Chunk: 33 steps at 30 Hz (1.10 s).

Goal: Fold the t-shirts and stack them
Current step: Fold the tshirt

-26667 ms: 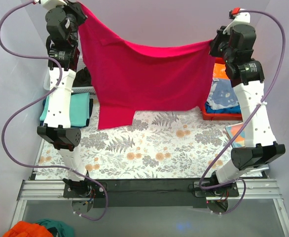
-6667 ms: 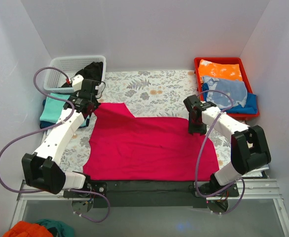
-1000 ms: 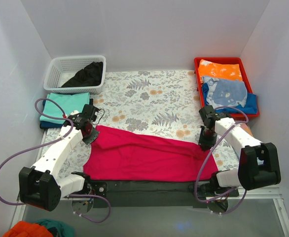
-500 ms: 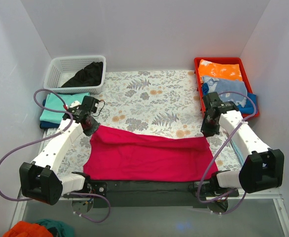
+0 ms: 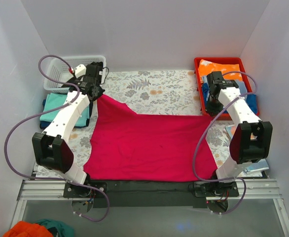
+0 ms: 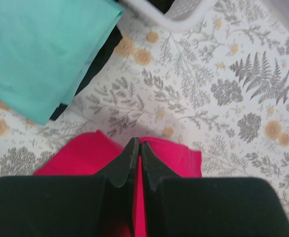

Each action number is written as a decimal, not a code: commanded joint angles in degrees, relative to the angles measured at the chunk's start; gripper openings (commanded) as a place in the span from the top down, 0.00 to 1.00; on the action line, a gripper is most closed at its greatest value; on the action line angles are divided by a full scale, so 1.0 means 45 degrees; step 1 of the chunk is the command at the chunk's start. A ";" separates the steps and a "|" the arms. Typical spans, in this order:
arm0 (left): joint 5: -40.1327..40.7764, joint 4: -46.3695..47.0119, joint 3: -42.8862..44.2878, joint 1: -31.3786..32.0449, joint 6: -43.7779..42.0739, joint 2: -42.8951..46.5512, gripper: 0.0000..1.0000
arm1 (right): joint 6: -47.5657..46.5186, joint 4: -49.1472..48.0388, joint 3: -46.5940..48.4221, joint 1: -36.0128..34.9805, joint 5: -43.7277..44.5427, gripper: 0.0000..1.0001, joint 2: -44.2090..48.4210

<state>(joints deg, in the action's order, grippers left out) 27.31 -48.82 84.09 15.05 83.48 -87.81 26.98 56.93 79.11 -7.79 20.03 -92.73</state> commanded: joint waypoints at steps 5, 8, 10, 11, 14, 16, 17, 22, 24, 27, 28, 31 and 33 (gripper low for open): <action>0.1587 0.0867 0.2131 -0.0297 -0.1186 -0.0837 1.00 | -0.0625 -0.0482 0.2301 0.0403 0.0334 0.99 -0.1403; 0.2016 0.0907 0.2832 -0.0317 -0.1480 -0.1091 1.00 | -0.0664 -0.0638 0.2732 0.0404 0.0022 0.99 -0.1853; 0.2251 0.0848 0.3089 -0.0336 -0.1598 -0.1209 1.00 | -0.0684 -0.0697 0.2829 0.0403 -0.0231 0.99 -0.2068; 0.2309 0.0848 0.3206 -0.0356 -0.1657 -0.1248 1.00 | -0.0664 -0.0794 0.2830 0.0423 -0.0310 0.99 -0.2205; 0.2291 0.0966 0.3149 -0.0336 -0.1833 -0.1287 1.00 | -0.0625 -0.0892 0.2635 0.0403 -0.0428 0.99 -0.2420; 0.2213 0.0868 0.2993 -0.0356 -0.1833 -0.1307 1.00 | -0.0586 -0.0932 0.2440 0.0403 -0.0525 0.99 -0.2421; 0.2154 0.0791 0.2895 -0.0356 -0.1794 -0.1288 1.00 | -0.0567 -0.0990 0.2188 0.0403 -0.0564 0.99 -0.2305; 0.1686 0.0263 0.1335 -0.0356 -0.1288 -0.0451 1.00 | -0.0411 -0.1185 0.0801 0.0403 -0.0760 0.99 -0.1563; 0.1510 -0.0069 0.0730 -0.0356 -0.1033 0.0038 1.00 | -0.0371 -0.1322 -0.0136 0.0384 -0.0837 0.99 -0.0997; 0.1256 -0.0575 -0.0695 -0.0356 -0.0506 0.1073 1.00 | -0.0274 -0.1575 -0.1519 0.0403 -0.0916 0.99 -0.0197; 0.1217 -0.0751 -0.1299 -0.0356 -0.0311 0.1366 1.00 | -0.0196 -0.1615 -0.1835 0.0403 -0.1052 0.99 -0.0001; 0.0963 -0.1435 -0.2239 -0.0356 0.0431 0.2285 1.00 | -0.0021 -0.1849 -0.2988 0.0384 -0.1248 0.99 0.0702; 0.0710 -0.1941 -0.2982 -0.0376 0.0959 0.2871 1.00 | 0.0000 -0.1967 -0.3515 0.0403 -0.1307 0.99 0.1113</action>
<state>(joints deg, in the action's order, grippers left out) 31.59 -52.18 74.72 13.91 82.46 -81.80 25.80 49.10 66.85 -6.13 15.03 -91.37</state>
